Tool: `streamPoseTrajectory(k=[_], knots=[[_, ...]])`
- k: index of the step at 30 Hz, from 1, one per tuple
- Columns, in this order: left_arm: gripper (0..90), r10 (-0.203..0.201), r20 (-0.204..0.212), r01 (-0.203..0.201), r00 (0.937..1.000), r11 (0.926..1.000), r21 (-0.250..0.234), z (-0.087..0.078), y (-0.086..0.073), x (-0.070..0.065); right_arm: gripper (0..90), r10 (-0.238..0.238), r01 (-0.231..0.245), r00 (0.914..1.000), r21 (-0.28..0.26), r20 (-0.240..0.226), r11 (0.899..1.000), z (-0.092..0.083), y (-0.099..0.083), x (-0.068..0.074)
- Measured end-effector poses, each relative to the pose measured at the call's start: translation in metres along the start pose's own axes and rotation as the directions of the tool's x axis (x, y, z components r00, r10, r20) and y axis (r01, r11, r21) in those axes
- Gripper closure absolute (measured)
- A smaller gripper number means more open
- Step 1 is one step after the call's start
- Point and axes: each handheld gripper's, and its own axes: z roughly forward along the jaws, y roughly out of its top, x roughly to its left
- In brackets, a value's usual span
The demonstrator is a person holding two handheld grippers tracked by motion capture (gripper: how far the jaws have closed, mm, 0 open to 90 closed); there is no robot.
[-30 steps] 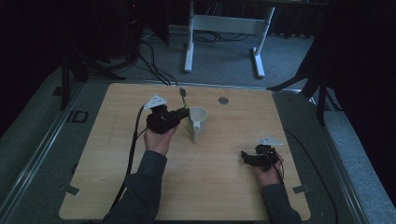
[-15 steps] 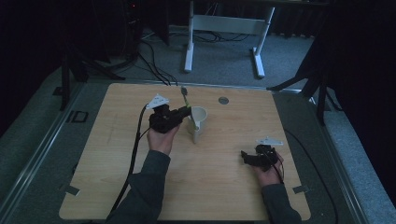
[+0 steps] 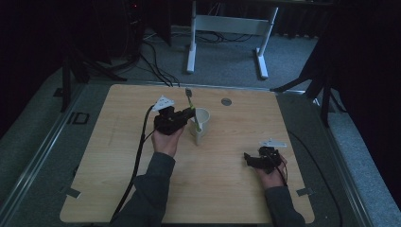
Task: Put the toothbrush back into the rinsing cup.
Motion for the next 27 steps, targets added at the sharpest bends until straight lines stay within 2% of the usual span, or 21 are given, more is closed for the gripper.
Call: streamPoseTrajectory(k=[11,27], knots=[[81.9,0.008,-0.01,-0.008,0.9999,1.0,0.003,0.005,-0.002,0.0,16.5,0.001,-0.001,1.0,0.0,0.0,1.0,0.0,0.0,0.0],[81.9,0.033,-0.028,-0.032,0.9991,0.9988,0.038,0.013,-0.006,0.0,16.5,0.0,0.0,1.0,0.0,0.0,1.0,0.0,0.0,0.0]])
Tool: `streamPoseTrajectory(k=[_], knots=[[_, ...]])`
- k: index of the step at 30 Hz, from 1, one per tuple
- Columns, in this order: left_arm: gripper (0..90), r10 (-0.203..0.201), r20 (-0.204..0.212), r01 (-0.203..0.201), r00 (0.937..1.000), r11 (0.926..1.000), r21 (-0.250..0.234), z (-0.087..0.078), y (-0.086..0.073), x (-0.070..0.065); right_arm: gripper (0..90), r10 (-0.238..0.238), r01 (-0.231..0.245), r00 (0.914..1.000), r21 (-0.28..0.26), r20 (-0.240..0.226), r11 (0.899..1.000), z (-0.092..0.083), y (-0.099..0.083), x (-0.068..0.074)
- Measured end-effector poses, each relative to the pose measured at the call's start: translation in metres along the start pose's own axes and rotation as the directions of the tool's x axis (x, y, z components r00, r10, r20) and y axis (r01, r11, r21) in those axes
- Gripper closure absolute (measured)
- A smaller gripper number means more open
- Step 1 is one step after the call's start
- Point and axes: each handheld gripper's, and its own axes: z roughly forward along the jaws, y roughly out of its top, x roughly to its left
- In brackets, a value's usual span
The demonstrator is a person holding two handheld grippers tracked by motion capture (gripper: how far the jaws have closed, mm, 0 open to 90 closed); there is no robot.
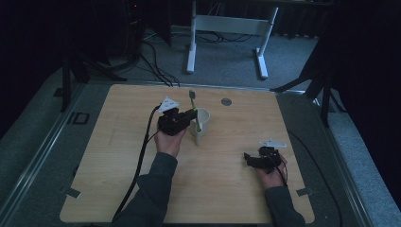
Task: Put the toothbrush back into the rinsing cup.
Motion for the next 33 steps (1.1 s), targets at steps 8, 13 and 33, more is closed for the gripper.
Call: streamPoseTrajectory(k=[8,13,33], knots=[[81.9,0.009,-0.008,-0.009,0.9999,0.9999,0.014,0.004,-0.002,-0.001,16.5,0.0,0.0,1.0,0.0,0.0,1.0,0.0,0.0,0.0],[81.9,0.009,-0.003,-0.009,1.0,0.9997,0.024,0.006,-0.003,-0.001,16.5,0.0,0.0,1.0,0.0,0.0,1.0,0.0,0.0,0.0],[74.9,0.074,-0.018,-0.071,0.9971,0.9911,0.112,0.018,-0.014,-0.004,16.5,-0.001,0.001,1.0,0.0,0.0,1.0,0.0,0.0,0.0]])
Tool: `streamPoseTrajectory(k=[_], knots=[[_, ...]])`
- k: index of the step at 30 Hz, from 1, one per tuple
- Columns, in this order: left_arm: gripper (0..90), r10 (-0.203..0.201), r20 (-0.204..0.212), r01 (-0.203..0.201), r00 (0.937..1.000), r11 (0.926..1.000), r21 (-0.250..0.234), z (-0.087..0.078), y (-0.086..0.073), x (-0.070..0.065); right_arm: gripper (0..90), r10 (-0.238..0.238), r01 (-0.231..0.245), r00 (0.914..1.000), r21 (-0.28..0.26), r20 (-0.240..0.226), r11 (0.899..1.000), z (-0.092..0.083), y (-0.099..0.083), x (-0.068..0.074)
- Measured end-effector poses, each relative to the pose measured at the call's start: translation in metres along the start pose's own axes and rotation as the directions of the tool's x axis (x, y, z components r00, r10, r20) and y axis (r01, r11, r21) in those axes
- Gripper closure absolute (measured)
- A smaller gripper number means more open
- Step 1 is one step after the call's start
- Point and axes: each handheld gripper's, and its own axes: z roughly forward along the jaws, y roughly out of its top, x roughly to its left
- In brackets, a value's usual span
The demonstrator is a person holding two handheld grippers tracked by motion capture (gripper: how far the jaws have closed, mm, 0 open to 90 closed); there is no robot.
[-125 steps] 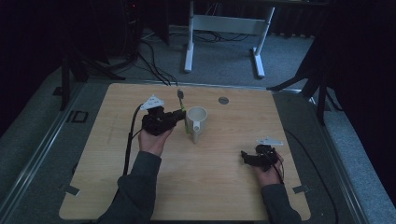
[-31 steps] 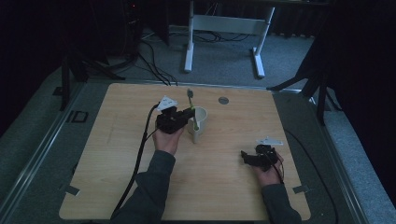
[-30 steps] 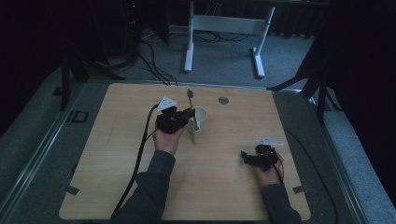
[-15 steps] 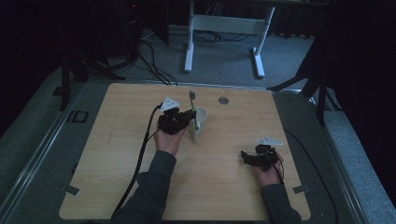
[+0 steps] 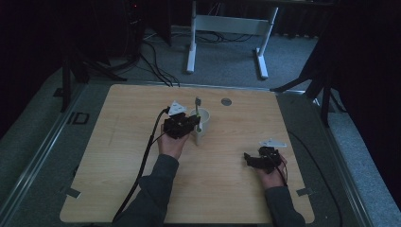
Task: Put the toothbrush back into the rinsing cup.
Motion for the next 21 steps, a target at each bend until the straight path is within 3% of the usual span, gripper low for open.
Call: streamPoseTrajectory(k=[1,3,4,9,21], knots=[[60.6,0.011,-0.002,-0.011,0.9999,0.9999,0.003,-0.001,-0.002,0.0,16.5,-0.001,0.001,1.0,0.0,0.0,1.0,0.0,0.0,0.0],[56.5,0.017,-0.003,-0.017,0.9999,0.9998,0.006,-0.001,-0.002,0.0,16.5,-0.001,0.001,1.0,0.0,0.0,1.0,0.0,0.0,0.0],[49.5,0.028,-0.001,-0.028,0.9996,0.9994,0.019,-0.002,-0.003,0.0,16.5,-0.002,0.002,1.0,0.0,-0.001,1.0,0.0,0.0,0.0],[43.5,0.036,-0.006,-0.036,0.9993,0.9992,0.018,-0.006,-0.005,0.001,16.5,-0.001,0.001,1.0,0.0,0.0,1.0,0.0,0.0,0.0],[40.2,0.014,-0.015,-0.014,0.9998,0.9997,0.019,-0.017,-0.01,0.007,16.5,-0.001,0.001,1.0,0.0,0.0,1.0,0.0,0.0,0.0]])
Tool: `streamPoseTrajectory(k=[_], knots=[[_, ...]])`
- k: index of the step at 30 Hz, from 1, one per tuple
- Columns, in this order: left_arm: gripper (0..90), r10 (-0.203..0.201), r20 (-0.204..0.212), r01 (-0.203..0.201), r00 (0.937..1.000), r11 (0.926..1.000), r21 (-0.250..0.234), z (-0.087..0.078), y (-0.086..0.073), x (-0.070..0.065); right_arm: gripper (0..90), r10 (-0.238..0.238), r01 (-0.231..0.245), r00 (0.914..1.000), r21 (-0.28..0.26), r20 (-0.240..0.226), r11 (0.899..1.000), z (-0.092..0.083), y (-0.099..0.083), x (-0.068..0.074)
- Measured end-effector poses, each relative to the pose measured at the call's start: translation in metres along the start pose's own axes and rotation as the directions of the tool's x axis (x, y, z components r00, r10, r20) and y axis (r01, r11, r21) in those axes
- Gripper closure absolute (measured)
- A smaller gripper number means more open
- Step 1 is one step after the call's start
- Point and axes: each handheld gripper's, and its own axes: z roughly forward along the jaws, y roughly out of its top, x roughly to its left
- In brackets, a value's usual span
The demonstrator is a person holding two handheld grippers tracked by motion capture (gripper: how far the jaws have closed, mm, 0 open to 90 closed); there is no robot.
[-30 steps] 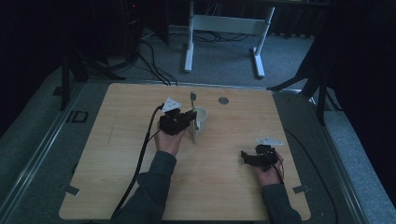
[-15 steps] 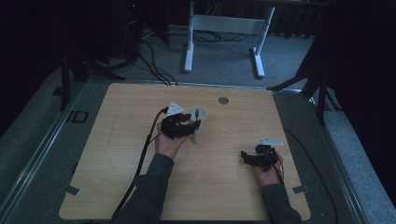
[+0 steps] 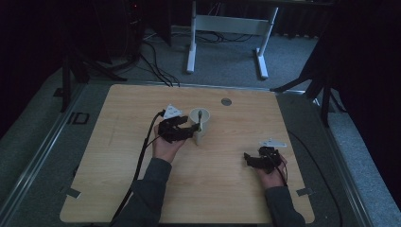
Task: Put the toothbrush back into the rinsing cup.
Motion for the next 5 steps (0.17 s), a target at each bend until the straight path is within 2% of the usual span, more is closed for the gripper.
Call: streamPoseTrajectory(k=[5], knots=[[39.7,0.01,-0.015,-0.01,0.9998,0.9999,0.009,-0.0075,-0.0046,0.0005,16.5,0.0,0.0,1.0,-0.001,0.0,1.0,0.0,0.0,0.0]])
